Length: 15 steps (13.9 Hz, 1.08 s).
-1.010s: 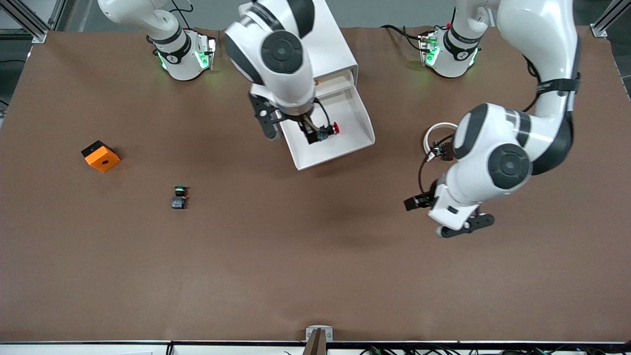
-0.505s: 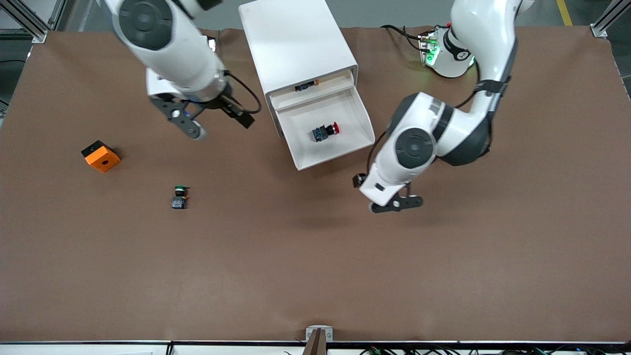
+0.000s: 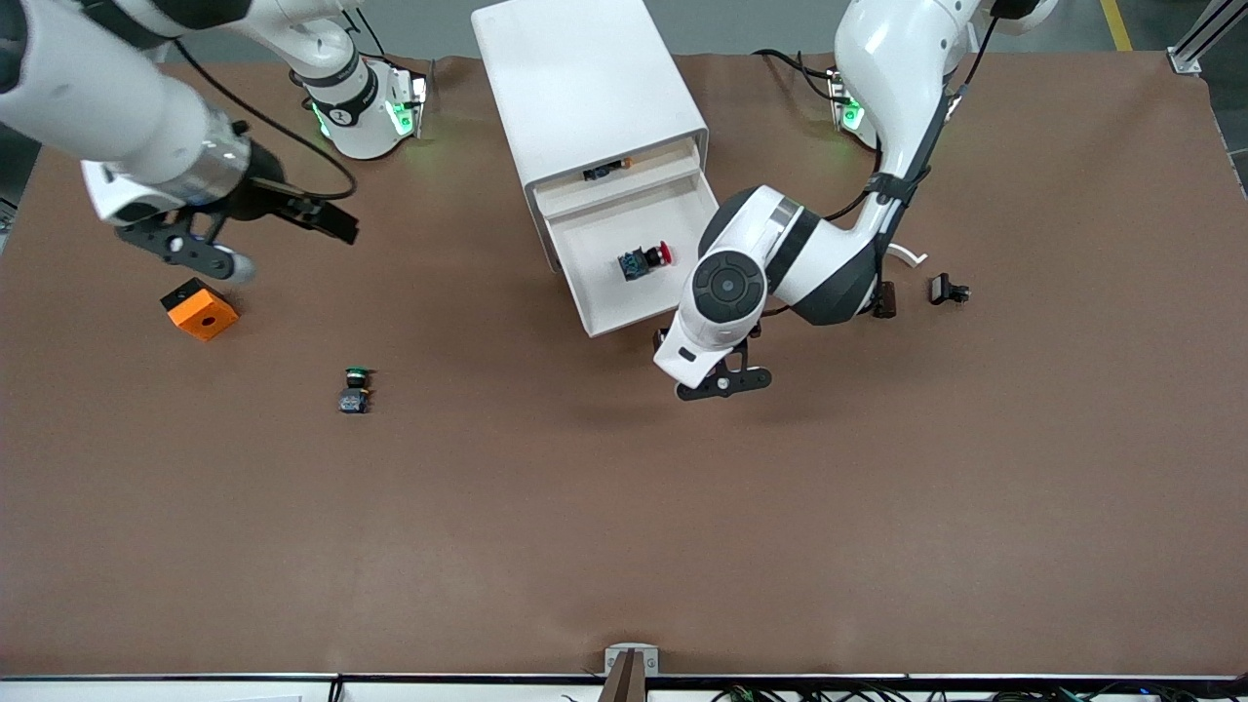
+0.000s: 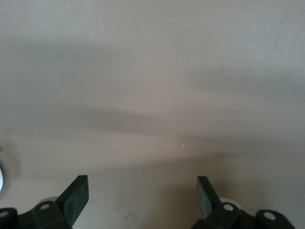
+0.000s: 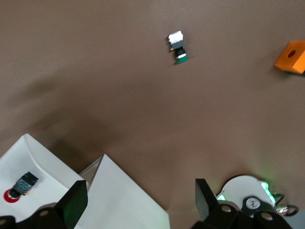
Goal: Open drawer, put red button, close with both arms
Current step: 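Push the drawer shut with the left gripper while the right gripper returns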
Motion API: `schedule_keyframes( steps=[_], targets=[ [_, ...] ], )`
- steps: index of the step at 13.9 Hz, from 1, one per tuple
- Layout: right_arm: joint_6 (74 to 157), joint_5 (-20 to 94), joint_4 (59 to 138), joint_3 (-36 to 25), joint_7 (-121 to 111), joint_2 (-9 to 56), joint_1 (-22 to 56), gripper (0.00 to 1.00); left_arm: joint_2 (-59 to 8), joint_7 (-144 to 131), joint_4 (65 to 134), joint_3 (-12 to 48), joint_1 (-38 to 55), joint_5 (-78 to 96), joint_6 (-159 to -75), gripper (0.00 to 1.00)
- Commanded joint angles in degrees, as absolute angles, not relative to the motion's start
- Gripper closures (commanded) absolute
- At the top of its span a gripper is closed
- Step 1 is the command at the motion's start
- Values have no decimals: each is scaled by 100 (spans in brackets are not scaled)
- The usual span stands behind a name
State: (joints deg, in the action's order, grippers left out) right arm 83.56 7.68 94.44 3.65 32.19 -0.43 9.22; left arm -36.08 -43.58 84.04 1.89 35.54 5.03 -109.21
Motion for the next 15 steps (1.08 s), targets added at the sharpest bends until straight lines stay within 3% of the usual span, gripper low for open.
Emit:
schedule_keyframes(
  steps=[1, 9, 15],
  targets=[
    [8639, 703, 10037, 466, 2227, -396, 397, 0, -3621, -4456, 8455, 202, 3638, 483, -10899, 0],
    [9280, 404, 10467, 475, 677, -659, -193, 0, -3472, -4605, 8903, 667, 3647, 554, -10890, 0],
    [9150, 176, 9775, 527, 686, -607, -114, 0, -2971, -4799, 9685, 1168, 3647, 554, -10907, 0]
  ],
)
